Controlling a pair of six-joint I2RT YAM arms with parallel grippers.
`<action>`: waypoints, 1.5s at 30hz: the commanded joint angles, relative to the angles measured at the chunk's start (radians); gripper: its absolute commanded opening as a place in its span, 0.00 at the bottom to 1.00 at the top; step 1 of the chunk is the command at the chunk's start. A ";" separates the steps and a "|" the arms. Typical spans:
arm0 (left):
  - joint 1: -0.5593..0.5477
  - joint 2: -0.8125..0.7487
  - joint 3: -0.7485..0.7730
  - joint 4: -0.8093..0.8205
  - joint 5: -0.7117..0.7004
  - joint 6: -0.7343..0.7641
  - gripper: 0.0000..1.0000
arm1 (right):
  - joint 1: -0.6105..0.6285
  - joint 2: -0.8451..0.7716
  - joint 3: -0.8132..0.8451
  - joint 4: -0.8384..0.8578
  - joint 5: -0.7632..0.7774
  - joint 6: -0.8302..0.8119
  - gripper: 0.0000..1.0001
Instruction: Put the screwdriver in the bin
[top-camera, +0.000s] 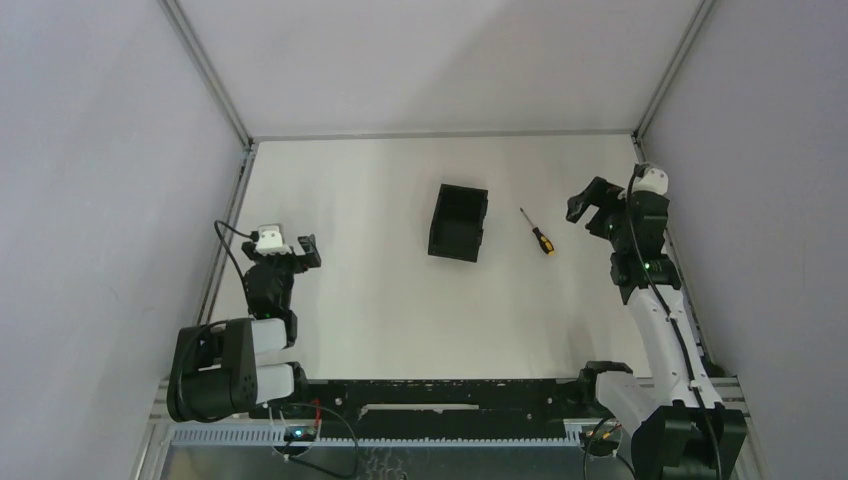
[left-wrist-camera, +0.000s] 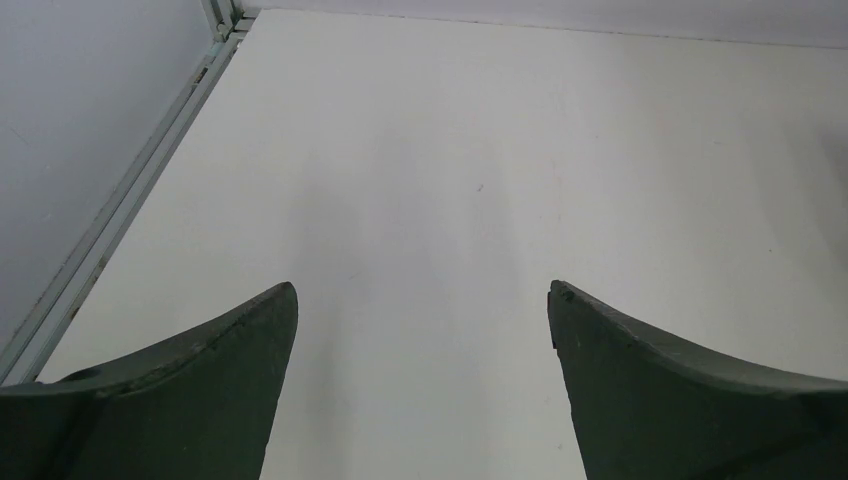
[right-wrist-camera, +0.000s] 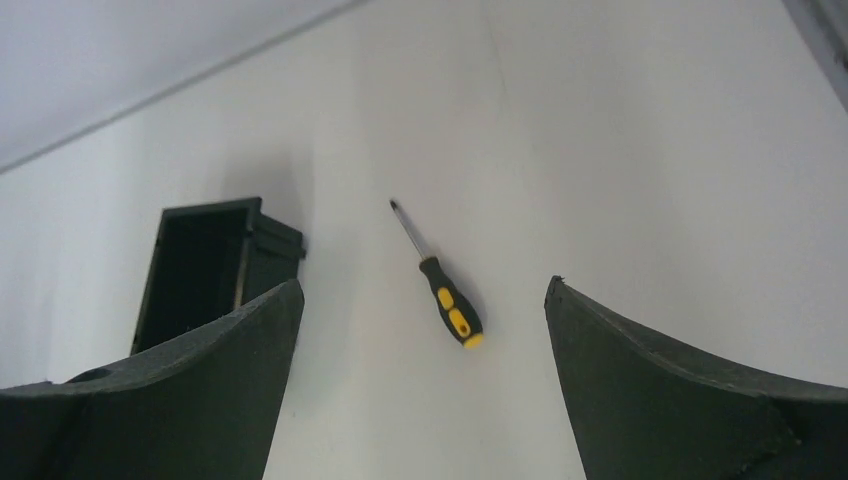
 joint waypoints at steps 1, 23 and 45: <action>-0.005 -0.009 0.039 0.018 -0.004 0.020 1.00 | 0.015 -0.019 0.000 -0.097 -0.010 -0.019 1.00; -0.006 -0.009 0.041 0.018 -0.004 0.020 1.00 | 0.165 0.823 0.504 -0.421 -0.027 -0.365 0.95; -0.006 -0.009 0.040 0.018 -0.004 0.020 1.00 | 0.212 0.780 0.541 -0.475 0.084 -0.276 0.00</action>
